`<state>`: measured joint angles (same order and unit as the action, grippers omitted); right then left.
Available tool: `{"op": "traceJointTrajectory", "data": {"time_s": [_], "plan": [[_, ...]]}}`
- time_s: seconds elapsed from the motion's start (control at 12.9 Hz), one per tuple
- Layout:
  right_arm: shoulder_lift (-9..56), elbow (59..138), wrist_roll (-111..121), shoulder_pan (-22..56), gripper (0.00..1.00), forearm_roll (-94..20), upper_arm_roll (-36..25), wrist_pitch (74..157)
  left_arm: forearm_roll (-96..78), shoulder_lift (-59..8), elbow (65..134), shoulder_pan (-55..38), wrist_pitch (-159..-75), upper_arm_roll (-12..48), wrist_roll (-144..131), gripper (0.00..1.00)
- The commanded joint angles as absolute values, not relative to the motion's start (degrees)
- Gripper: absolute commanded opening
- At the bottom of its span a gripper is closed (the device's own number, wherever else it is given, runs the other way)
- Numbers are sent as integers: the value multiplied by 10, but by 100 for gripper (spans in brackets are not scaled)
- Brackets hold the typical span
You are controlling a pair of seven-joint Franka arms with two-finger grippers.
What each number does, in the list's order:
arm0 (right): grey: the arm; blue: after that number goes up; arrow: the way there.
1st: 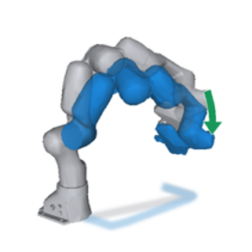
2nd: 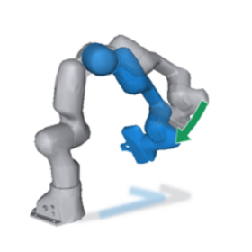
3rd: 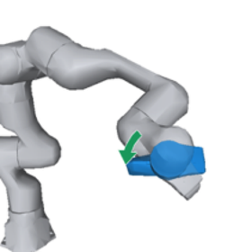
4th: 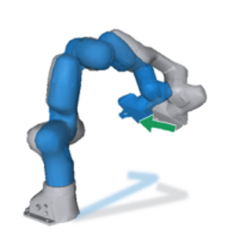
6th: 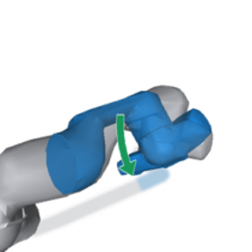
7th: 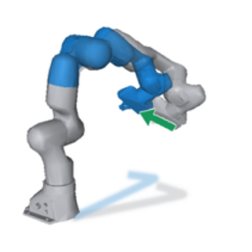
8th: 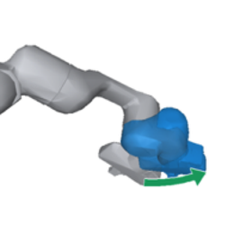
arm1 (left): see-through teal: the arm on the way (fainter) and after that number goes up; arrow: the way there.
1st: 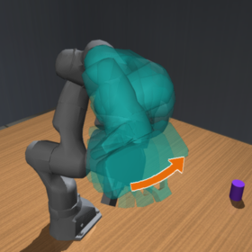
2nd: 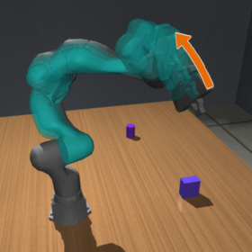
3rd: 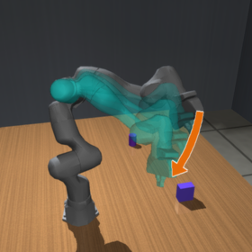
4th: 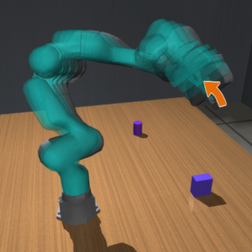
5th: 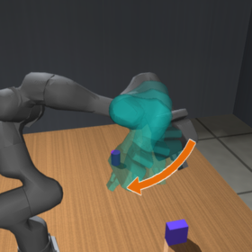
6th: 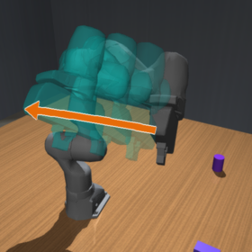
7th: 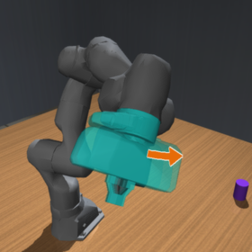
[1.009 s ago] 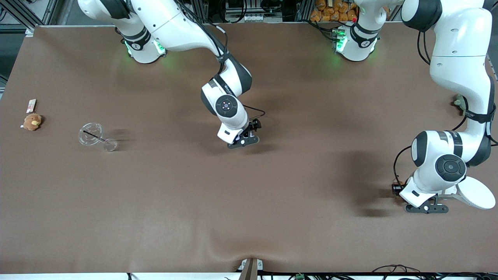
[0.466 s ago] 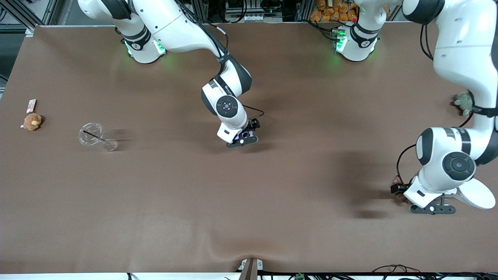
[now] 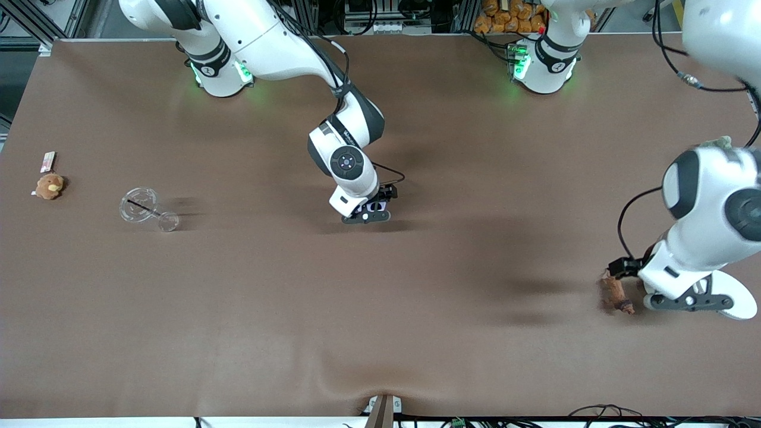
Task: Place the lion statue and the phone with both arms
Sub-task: 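Open the left gripper and withdraw while the right gripper lifts the phone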
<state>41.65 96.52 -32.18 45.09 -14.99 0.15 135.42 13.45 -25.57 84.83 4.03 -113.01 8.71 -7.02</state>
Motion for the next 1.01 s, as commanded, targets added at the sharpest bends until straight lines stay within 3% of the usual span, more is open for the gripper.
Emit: {"op": "traceJointTrajectory", "data": {"time_s": [0.0,0.23,0.54,0.93], "plan": [[423,970,-352,464,100,-158,-3,1363,106,-190,861,44,-1068,106,-71,100],[425,971,-354,466,100,-157,-4,1366,75,-115,871,33,-984,95,-62,100],[420,968,-365,460,100,-157,-5,1359,15,26,974,-25,-971,-6,-12,100],[417,962,-365,455,100,-157,-5,1349,25,54,967,-11,-926,37,7,100]]}}
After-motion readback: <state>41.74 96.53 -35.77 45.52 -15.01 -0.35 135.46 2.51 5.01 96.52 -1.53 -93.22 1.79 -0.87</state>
